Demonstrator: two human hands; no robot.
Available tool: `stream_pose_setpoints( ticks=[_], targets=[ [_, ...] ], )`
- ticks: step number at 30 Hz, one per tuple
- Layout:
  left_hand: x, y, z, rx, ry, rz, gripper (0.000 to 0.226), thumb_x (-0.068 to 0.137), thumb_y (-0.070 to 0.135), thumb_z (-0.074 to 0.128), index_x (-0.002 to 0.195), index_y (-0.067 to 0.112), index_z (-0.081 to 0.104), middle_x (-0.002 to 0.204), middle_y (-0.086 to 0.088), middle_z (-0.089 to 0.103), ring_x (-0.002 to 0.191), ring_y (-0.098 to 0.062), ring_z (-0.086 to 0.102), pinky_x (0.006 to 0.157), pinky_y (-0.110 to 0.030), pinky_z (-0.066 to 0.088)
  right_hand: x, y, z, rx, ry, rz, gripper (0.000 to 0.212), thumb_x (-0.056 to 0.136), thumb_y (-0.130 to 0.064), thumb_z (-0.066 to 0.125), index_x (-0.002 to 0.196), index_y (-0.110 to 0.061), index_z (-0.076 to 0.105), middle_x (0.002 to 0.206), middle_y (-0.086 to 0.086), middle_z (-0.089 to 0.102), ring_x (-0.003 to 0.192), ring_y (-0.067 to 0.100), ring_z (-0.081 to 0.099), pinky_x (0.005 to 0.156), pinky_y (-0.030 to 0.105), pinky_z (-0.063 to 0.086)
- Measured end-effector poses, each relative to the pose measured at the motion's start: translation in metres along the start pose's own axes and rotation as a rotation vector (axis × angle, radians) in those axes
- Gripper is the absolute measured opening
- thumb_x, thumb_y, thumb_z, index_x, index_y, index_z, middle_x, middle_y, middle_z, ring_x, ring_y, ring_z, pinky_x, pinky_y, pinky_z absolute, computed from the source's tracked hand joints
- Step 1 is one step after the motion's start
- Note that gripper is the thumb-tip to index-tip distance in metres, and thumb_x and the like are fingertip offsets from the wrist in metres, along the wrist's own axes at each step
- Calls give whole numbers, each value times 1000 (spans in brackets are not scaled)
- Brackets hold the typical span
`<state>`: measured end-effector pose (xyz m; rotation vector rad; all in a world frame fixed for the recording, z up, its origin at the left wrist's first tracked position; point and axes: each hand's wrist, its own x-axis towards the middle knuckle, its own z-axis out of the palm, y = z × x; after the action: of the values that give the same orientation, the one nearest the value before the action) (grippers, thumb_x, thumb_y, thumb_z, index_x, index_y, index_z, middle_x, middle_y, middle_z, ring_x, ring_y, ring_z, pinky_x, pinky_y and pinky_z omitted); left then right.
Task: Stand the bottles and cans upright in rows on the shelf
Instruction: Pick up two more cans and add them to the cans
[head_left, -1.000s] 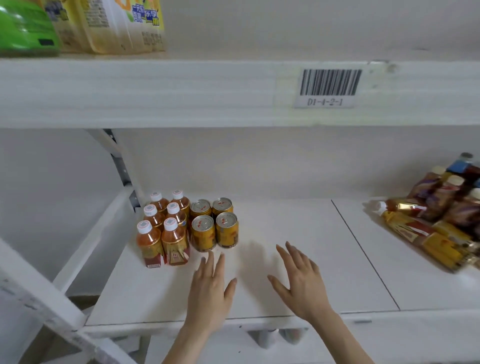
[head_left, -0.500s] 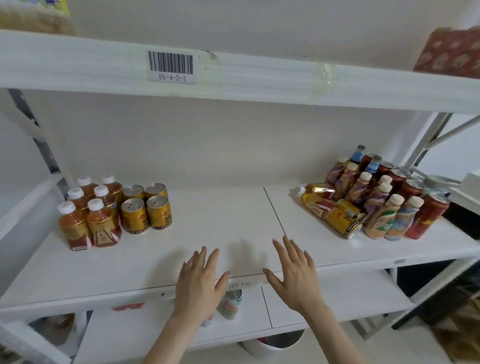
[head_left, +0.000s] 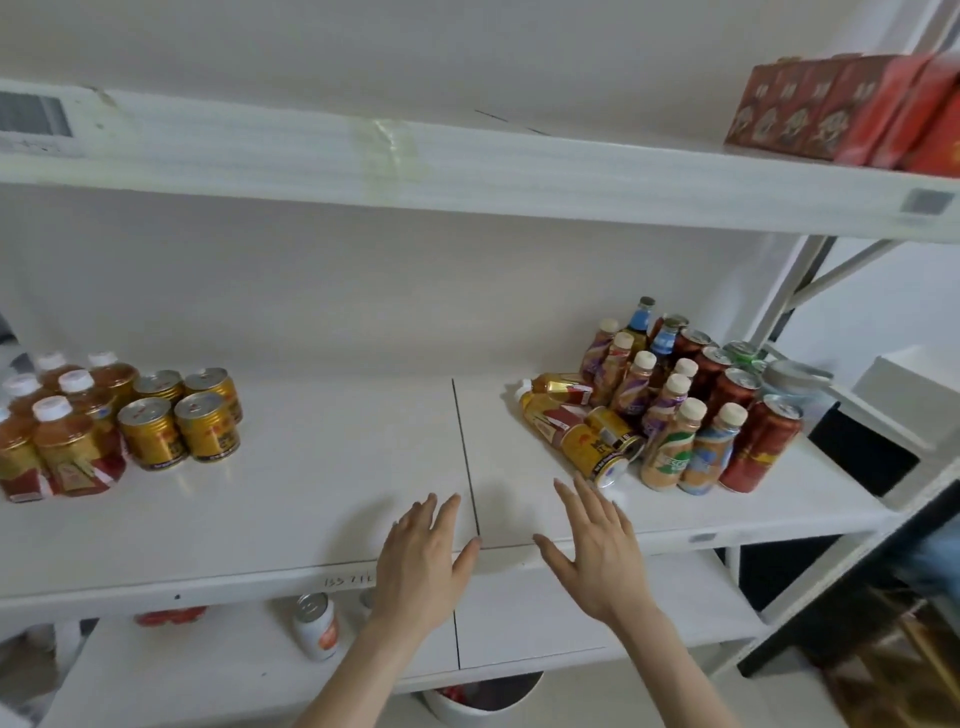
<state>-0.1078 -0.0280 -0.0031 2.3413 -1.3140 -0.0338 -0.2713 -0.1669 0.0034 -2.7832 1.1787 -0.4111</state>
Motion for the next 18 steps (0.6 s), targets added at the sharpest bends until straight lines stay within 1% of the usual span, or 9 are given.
stream_pose_setpoints(
  ticks=[2, 3, 5, 8, 11, 13, 15, 18],
  targets=[
    [9, 14, 7, -17, -64, 23, 60, 92, 51, 39, 142, 19, 39, 146, -12, 44, 135, -28, 40, 108, -37, 34, 4, 20, -4, 6, 9, 29, 77, 85, -67, 25, 145, -20, 33, 152, 7, 36, 140, 27, 33, 111, 42, 31],
    [15, 19, 11, -31, -80, 27, 60, 93, 50, 39, 144, 20, 34, 150, -9, 39, 138, -25, 35, 110, -35, 30, 7, 30, -6, 17, 10, 46, 78, 85, -67, 24, 145, -19, 32, 153, 6, 35, 140, 26, 32, 111, 41, 31],
    [28, 32, 20, -68, -99, 20, 60, 94, 50, 40, 146, 21, 30, 151, -5, 37, 139, -22, 32, 109, -32, 30, 16, 52, -10, 47, 24, 73, 80, 83, -68, 23, 145, -19, 32, 153, 7, 35, 140, 27, 32, 109, 40, 33],
    [46, 48, 34, -141, -143, -22, 60, 93, 51, 42, 145, 23, 30, 149, 2, 39, 135, -21, 36, 103, -33, 37, 34, 84, -18, 108, 51, 109, 77, 84, -66, 29, 144, -18, 34, 152, 6, 35, 139, 26, 33, 108, 41, 36],
    [70, 64, 50, -206, -186, -118, 59, 92, 52, 43, 144, 27, 30, 147, 4, 40, 132, -21, 40, 100, -35, 40, 60, 111, -25, 202, 55, 126, 67, 90, -54, 47, 145, -18, 33, 154, 6, 33, 140, 24, 31, 110, 40, 33],
    [92, 76, 63, -269, -220, -199, 60, 91, 54, 43, 144, 28, 31, 146, 1, 43, 132, -21, 42, 102, -36, 40, 84, 125, -28, 258, 38, 107, 63, 92, -47, 50, 145, -17, 32, 154, 5, 33, 141, 23, 30, 110, 39, 33],
    [114, 91, 74, -407, -254, -312, 62, 90, 55, 46, 143, 26, 34, 142, -4, 48, 128, -22, 47, 103, -38, 41, 109, 135, -28, 302, 10, 76, 59, 94, -42, 49, 144, -15, 34, 152, 7, 35, 139, 24, 32, 110, 39, 34],
    [146, 112, 91, -610, -317, -474, 64, 88, 54, 51, 143, 22, 36, 134, -9, 54, 119, -23, 54, 100, -34, 43, 147, 144, -29, 335, -16, 42, 48, 95, -31, 51, 138, -14, 40, 143, 9, 46, 129, 27, 43, 106, 38, 40]
  ],
)
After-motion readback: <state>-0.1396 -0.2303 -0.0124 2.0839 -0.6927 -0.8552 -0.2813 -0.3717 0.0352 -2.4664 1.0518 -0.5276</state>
